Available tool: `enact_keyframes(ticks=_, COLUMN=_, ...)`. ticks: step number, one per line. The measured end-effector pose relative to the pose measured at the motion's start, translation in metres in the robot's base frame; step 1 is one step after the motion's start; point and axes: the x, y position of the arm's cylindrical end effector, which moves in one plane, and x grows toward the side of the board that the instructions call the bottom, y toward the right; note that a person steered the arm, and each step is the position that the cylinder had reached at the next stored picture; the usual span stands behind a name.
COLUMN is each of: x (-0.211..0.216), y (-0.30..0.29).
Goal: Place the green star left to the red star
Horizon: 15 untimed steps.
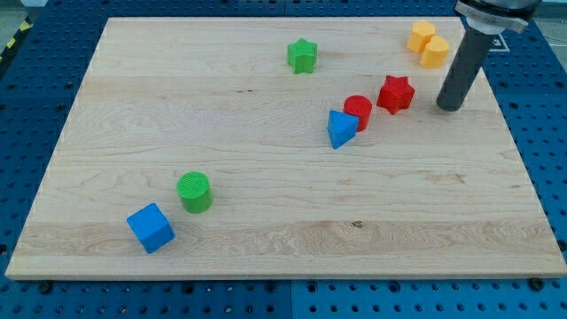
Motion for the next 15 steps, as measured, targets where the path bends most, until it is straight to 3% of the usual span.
enact_keyframes(ticks=1, x=0.0, y=0.0)
enact_keyframes(ticks=3, x=0.051, y=-0.026)
enact_keyframes(ticks=6, x=-0.031, y=-0.04)
enact_keyframes(ticks=10, x=-0.132, y=-0.162)
enact_keyframes(ticks=11, x=-0.131, y=-0.209)
enact_keyframes(ticks=12, x=-0.096, y=-0.254)
enact_keyframes(ticks=13, x=-0.045, y=-0.256)
enact_keyframes(ticks=14, x=-0.039, y=-0.235)
enact_keyframes(ticks=15, x=-0.039, y=-0.266)
